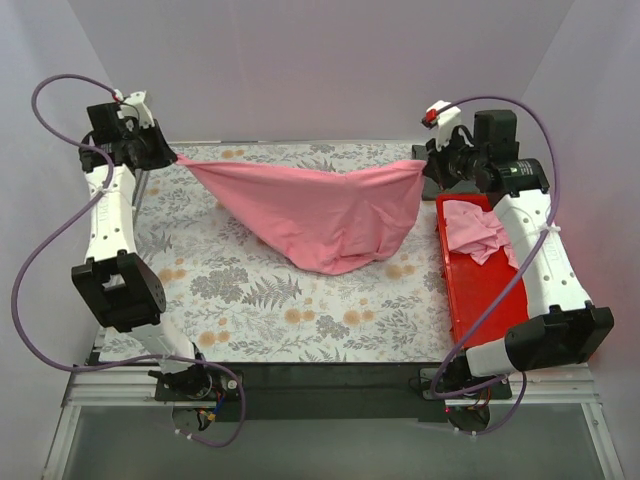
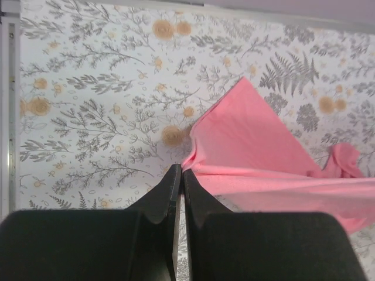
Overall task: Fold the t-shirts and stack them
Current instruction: Flatten the tshirt out
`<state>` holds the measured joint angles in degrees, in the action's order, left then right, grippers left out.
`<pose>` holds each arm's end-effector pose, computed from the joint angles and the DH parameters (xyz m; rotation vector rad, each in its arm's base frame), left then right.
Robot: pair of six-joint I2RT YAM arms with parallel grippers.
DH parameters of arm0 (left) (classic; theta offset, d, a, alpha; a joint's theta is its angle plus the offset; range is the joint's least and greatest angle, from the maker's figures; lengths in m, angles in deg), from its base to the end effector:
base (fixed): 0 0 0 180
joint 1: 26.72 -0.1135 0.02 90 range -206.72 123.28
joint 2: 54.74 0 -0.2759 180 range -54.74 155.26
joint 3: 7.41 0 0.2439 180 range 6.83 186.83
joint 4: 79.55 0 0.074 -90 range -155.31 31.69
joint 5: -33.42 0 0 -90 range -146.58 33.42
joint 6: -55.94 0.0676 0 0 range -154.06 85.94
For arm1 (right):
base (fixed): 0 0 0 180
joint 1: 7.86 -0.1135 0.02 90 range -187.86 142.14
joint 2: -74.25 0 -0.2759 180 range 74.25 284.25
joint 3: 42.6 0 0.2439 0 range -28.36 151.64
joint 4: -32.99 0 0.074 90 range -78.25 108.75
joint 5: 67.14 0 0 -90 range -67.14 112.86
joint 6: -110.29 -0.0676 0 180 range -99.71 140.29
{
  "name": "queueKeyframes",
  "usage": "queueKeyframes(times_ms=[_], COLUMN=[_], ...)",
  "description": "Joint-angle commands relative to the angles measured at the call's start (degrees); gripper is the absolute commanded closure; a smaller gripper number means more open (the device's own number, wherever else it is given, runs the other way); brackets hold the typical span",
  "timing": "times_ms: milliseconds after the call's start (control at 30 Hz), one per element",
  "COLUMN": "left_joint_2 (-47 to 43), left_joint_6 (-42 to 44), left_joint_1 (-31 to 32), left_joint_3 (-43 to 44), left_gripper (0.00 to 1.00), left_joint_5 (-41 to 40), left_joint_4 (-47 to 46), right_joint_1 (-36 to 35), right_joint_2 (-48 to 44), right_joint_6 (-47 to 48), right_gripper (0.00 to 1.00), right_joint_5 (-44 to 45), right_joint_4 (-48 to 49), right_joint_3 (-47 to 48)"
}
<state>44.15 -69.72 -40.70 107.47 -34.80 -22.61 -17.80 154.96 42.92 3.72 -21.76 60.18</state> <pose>0.3946 0.0724 0.3636 -0.7803 2.1669 -0.6304 0.3089 0.0766 0.4030 -0.7766 1.9664 0.2256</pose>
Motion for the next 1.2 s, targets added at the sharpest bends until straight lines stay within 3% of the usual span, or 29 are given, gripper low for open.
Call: queueKeyframes(times_ms=[0, 133, 267, 400, 567, 600, 833, 1000, 1167], left_joint_2=[-3.7, -4.3, -4.7, -12.0, -23.3, -33.2, -44.7, -44.5, -42.0], left_joint_6=[-5.9, -9.7, -11.3, -12.7, -13.8, -14.0, -9.9, -6.1, -2.1], left_joint_1=[-5.3, -5.6, -5.5, -5.6, -5.6, -5.6, -5.6, -5.6, -5.6], left_joint_3=[5.0, 10.8, 15.6, 9.6, 1.6, -3.1, -4.7, 1.5, 2.3], left_gripper=[1.00, 1.00, 1.00, 1.00, 1.00, 1.00, 1.00, 1.00, 1.00], left_joint_5=[5.8, 12.3, 12.1, 6.5, 0.1, -3.2, -11.8, -17.3, -17.8], left_joint_4=[-3.7, -6.9, -8.4, -14.4, -19.8, -21.7, -21.8, -17.9, -15.4], right_joint_1=[1.4, 1.4, 1.3, 1.3, 1.3, 1.3, 1.4, 1.4, 1.4], right_joint_2=[-0.5, 0.8, 2.0, -2.5, -8.3, -14.3, -23.7, -22.4, -18.6], right_joint_6=[3.9, 5.4, 5.8, 6.9, 7.9, 8.3, 9.9, 11.7, 13.2], right_gripper=[0.99, 0.99, 0.99, 0.99, 0.99, 0.99, 0.99, 0.99, 0.99], right_joint_5=[5.5, 7.0, 10.3, 15.1, 17.2, 15.4, 12.6, 12.1, 10.5], right_joint_4=[4.7, 9.6, 12.0, 20.8, 24.7, 25.9, 26.6, 26.9, 29.3], right_joint_3=[8.7, 15.3, 21.9, 21.0, 21.4, 18.0, 17.3, 21.9, 21.3])
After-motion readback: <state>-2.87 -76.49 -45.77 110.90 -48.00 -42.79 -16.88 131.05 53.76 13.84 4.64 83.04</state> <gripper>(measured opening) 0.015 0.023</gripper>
